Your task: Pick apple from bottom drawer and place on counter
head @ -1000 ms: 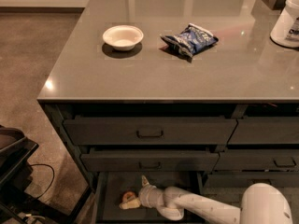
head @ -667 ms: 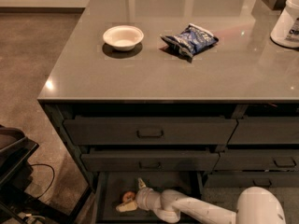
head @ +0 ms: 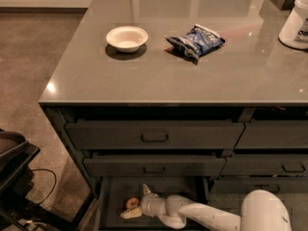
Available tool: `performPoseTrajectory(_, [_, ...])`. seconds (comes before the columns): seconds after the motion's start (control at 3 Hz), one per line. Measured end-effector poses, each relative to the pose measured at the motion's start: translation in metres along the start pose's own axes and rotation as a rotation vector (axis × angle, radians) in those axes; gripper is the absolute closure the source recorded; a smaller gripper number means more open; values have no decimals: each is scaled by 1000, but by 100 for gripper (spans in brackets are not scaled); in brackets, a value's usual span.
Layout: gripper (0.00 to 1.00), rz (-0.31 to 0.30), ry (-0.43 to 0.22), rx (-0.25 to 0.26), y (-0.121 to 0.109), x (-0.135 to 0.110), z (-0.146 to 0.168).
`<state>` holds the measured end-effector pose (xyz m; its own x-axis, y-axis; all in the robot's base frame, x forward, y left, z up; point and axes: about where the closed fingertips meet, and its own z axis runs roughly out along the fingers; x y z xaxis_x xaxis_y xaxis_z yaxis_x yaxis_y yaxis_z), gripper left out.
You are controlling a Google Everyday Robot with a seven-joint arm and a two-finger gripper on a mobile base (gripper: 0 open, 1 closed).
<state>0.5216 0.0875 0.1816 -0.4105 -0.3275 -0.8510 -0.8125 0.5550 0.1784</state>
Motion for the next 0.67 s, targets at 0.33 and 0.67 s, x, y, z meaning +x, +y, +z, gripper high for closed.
performPoseTrajectory(0.33, [0,-21,22,-4,-3,7,4])
performPoseTrajectory(0.67, [0,-40,40,-8,-5,14,7])
